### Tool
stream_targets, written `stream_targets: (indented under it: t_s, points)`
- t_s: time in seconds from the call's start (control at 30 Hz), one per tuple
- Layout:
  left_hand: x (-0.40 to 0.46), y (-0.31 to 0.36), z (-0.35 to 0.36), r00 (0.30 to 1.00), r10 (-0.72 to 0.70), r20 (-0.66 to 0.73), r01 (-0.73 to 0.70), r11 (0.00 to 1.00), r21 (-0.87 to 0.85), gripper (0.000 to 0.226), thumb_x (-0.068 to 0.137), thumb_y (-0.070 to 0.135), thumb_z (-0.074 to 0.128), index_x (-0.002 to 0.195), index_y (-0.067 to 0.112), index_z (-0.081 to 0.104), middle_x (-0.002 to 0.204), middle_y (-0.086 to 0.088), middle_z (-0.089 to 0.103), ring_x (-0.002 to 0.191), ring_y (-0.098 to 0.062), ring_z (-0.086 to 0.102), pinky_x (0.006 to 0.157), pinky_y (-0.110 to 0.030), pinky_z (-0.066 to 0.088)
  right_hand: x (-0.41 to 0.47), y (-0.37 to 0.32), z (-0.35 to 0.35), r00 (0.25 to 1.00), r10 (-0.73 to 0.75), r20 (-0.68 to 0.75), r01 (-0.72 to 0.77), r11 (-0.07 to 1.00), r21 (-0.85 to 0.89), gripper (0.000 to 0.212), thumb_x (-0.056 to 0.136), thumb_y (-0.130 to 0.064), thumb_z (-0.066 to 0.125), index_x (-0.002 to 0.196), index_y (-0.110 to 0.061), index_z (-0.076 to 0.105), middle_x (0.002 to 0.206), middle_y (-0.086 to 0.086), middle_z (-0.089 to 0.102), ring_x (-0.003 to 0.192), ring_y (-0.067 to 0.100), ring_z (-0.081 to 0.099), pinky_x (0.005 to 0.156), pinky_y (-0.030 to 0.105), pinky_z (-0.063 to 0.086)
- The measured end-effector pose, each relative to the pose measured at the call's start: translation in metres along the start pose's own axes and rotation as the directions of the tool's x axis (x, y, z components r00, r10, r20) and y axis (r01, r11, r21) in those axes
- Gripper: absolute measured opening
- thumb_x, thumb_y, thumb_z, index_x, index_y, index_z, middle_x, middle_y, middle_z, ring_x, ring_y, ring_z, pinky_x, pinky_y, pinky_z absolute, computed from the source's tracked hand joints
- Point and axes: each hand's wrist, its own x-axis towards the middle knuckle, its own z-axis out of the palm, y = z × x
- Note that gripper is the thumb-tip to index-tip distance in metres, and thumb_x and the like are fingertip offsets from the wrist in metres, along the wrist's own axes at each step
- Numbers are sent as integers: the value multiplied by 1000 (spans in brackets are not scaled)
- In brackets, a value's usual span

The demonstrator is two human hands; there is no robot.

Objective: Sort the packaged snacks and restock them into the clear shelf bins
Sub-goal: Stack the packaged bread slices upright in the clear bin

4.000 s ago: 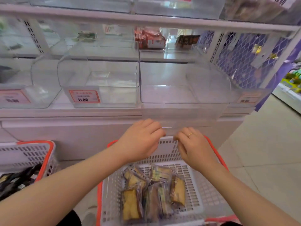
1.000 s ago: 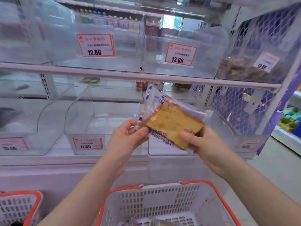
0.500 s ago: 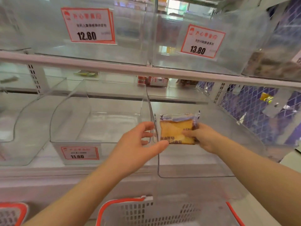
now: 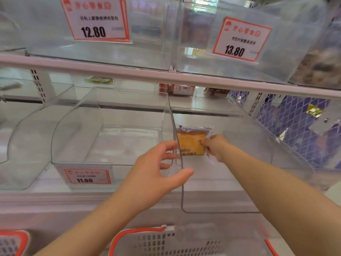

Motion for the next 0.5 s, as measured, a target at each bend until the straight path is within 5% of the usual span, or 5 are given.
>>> stream_targets:
  t_s: [0.13, 0.27, 0.4, 0.5]
  points:
    - [-4, 3, 1, 999, -35, -11, 35, 999, -5, 52, 60, 61, 65, 107, 49, 47, 116, 24, 57, 104, 8, 55, 90, -24, 50, -21, -10, -13, 994, -6, 107, 25, 985, -171, 40, 90, -21, 61, 121, -1, 47, 124, 18, 53, 113, 28, 52, 98, 39, 45]
    - [-16, 4, 1, 999, -34, -18, 33, 998, -54, 29, 80, 36, 67, 103, 43, 51, 112, 20, 59, 98, 5, 58, 84, -21, 49, -78, -26, -45, 948, -262, 179, 310, 888, -341, 28, 89, -19, 61, 114, -7, 57, 109, 10, 61, 94, 19, 55, 74, 29, 46]
    - [-42, -6, 4, 989, -127, -80, 112, 978, -175, 20, 87, 21, 59, 96, 39, 56, 101, 16, 64, 88, -3, 62, 76, -21, 48, -173, -14, -85, 812, -508, 287, 537, 843, -31, 8, 90, -12, 57, 90, -11, 65, 65, -5, 64, 51, 3, 50, 44, 13, 39]
    - [-66, -30, 20, 965, -256, -53, 244, 955, -168, 20, 90, 11, 56, 94, 31, 58, 92, 4, 65, 79, -13, 62, 70, -20, 49, -230, 28, -97, 706, -506, 495, 519, 845, 124, 9, 86, -18, 58, 85, -11, 64, 58, 0, 60, 43, 1, 42, 42, 9, 33]
